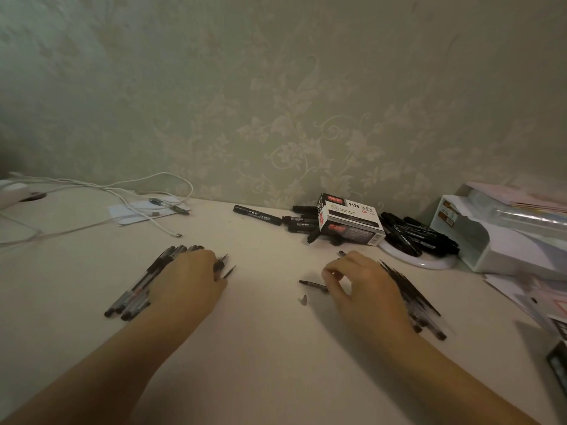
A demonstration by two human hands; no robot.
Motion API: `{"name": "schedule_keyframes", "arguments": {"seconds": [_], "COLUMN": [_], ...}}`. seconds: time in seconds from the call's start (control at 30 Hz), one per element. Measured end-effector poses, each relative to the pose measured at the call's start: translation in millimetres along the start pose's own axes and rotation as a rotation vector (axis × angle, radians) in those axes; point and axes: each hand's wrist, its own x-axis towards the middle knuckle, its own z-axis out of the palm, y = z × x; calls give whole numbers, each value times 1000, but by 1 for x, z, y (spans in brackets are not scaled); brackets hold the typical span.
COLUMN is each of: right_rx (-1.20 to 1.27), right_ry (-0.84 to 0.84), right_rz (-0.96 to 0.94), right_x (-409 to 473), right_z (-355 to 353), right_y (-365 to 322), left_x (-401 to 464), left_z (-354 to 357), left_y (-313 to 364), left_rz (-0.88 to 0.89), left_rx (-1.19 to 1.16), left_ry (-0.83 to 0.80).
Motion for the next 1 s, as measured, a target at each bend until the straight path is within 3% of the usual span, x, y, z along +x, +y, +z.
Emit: {"name": "schedule_keyframes", "arguments": {"seconds": [0.13,0.27,0.37,0.47,0.67,0.77,1.0], "right_rx": [46,200,541,945,1136,1096,1162], "right_ry": [-34,-45,-100,-264,-396,-338,38], "right_rz": [-55,23,228,426,448,481,641], "right_x": [-2,-1,3,2,-3,-2,9], "right_z": [4,1,-3,-4,0,2,-4], "right_y": [-4,-8,-17,-28,-32,-28,-10], "left_x": [0,-2,-6,-17,-29,-30,-27], "left_z": [2,1,-2,-2,9,10,12], "left_y": [5,12,23,40,54,53,48], "left_rz": [-3,34,124,219,356,381,388], "left_rx": [74,100,-194,-573,-653,-673,-673], "left_ry": [-27,-9,64,37,-48,-71,-114]}}
